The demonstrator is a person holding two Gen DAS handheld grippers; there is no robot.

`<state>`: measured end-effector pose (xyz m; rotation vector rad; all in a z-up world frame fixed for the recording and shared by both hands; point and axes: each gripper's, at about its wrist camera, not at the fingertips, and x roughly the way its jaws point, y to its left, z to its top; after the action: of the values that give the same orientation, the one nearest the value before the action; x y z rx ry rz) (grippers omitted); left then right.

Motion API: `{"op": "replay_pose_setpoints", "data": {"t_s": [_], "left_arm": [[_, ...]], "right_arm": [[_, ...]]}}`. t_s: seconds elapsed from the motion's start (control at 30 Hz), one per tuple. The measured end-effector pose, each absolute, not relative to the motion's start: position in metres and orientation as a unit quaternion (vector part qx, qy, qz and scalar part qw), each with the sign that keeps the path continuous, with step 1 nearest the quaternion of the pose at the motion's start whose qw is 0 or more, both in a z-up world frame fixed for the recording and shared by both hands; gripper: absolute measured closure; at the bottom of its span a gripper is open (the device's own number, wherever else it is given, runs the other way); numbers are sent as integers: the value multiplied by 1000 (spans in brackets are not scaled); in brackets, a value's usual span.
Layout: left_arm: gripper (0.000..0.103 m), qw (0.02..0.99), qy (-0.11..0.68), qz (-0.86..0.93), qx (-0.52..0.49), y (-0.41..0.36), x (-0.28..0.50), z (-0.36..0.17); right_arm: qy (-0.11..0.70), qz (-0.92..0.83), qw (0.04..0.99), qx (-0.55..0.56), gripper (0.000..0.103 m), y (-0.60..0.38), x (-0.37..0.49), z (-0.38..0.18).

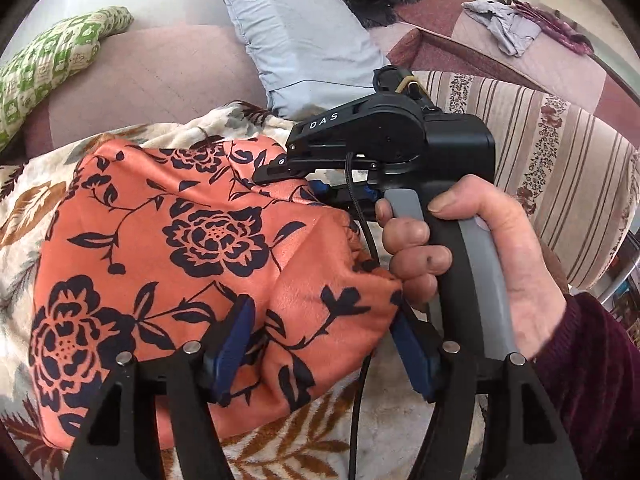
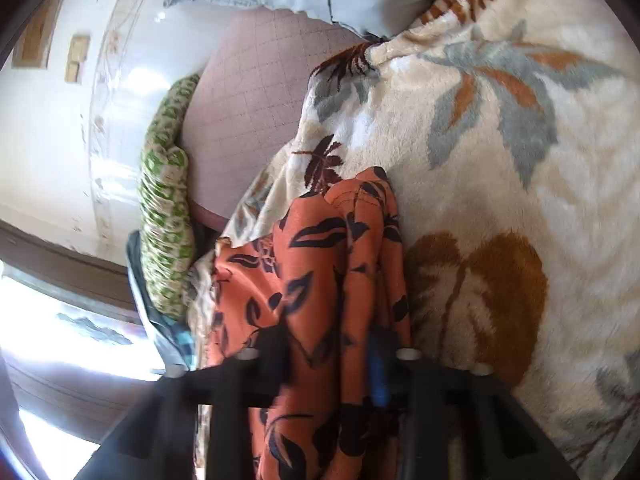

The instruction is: Fold small clothes

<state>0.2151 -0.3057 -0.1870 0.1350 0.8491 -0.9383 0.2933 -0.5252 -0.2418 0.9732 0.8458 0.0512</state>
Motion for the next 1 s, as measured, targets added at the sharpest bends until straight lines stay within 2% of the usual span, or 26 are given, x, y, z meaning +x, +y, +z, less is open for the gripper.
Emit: {"op": "replay_pose_setpoints", "data": {"t_s": [0.07,0.2,0.3,0.33,0.37,0.4,0.43,0.47,0.5,0.53,0.63,0.73,0.77,0.8,0.83,0.93,0.97,1.0], "left_arm": [[34,810,390,-434,60,-292,223,-176],[30,838,385,-385,40,-257,250,-162],[29,859,401,-318,27,-232,269,-170],[29,859,417,-296,28,-227,275,-177],[29,859,430,-276,30,-224,279,-183],[29,858,441,-260,27,-219,283,-188],[29,854,454,-253,15,-214,286,-192],[29,849,467,-249,-2,-210,290,-196],[29,843,481,-242,-16,-208,294,-199],[29,837,494,-233,-25,-205,296,-202],[27,832,508,-220,-30,-202,293,-208],[25,836,505,-215,-17,-205,289,-212],[25,835,508,-212,-17,-205,289,-215],[25,829,517,-212,-27,-204,290,-218],[25,822,525,-214,-41,-201,290,-220],[23,805,545,-226,-62,-190,294,-223],[23,800,552,-229,-64,-188,294,-223],[23,797,554,-229,-68,-186,294,-221]], "right_arm": [[386,24,819,423,86,-522,304,-228],[339,34,865,368,86,-518,313,-198],[389,10,845,368,85,-524,331,-223],[421,-10,826,376,83,-529,333,-243],[428,-15,809,404,75,-537,329,-257],[404,2,796,450,75,-547,322,-263],[401,5,778,484,70,-555,317,-264],[409,-16,769,492,57,-560,313,-259],[402,-40,776,485,51,-563,305,-247],[380,-56,794,472,49,-563,296,-231],[336,-33,828,448,49,-548,272,-188],[344,26,847,403,50,-508,263,-160],[357,33,851,384,54,-493,262,-156],[376,34,849,370,57,-481,263,-157],[400,27,842,361,64,-470,264,-163],[483,-34,802,351,66,-459,251,-215],[500,-45,784,364,73,-460,243,-234],[481,-45,789,380,74,-462,233,-237]]}}
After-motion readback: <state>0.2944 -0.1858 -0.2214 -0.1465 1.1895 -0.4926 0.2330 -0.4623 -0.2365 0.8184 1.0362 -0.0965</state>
